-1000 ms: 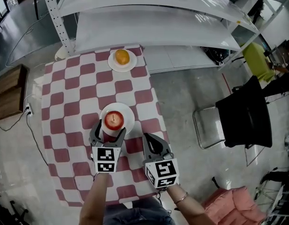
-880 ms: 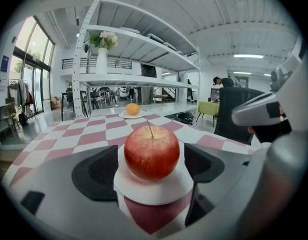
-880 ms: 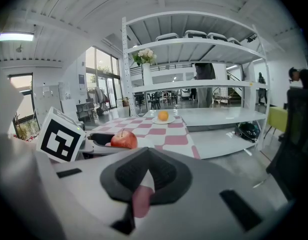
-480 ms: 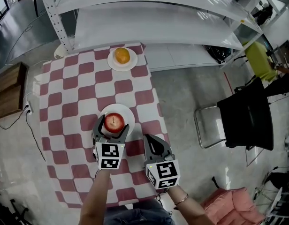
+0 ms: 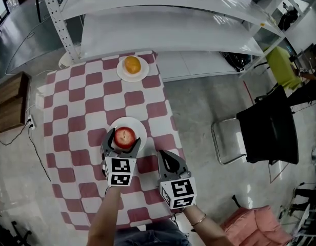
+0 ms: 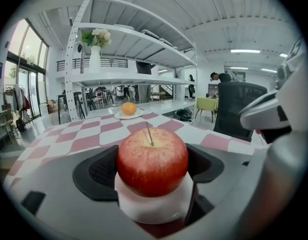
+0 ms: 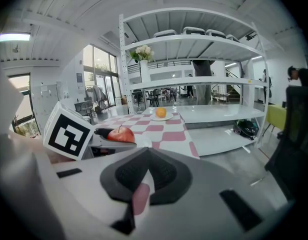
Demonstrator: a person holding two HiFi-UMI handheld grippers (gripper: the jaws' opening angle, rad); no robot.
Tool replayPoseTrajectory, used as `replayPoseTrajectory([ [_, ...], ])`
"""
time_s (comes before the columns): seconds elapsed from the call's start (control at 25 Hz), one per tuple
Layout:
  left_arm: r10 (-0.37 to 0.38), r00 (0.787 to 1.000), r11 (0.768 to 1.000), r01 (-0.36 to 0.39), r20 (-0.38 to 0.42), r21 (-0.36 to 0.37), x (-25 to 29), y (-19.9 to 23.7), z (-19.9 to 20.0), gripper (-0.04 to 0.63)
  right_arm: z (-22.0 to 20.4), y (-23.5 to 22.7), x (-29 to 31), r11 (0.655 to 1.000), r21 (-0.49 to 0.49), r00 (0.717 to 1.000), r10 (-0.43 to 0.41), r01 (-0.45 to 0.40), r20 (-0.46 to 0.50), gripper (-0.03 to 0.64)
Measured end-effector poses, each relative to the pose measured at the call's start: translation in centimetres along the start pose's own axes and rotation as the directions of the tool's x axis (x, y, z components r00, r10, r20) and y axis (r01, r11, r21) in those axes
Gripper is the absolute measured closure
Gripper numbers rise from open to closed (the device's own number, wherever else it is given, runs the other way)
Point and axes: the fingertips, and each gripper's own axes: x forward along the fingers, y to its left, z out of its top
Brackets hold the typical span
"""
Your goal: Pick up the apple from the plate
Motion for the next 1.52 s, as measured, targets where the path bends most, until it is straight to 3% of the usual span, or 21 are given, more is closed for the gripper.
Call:
replayPoseTrajectory([
  [0.84,0.023,0.991,0.999,-0.026,0.129,0.019,-6.0,1.7,6.2,0.199,4.6,3.1,-2.0,0.999,-0.05,0.993,0.019,-0.013,0.117,0.607],
  [1.52,0.025,0.985,0.999,-0.029,0.171,0.022,-12.2,1.8,8.9,0.199,8.3,6.1,-4.7,0.995,-0.101,0.975,0.042,-0.021,0.217,0.607],
])
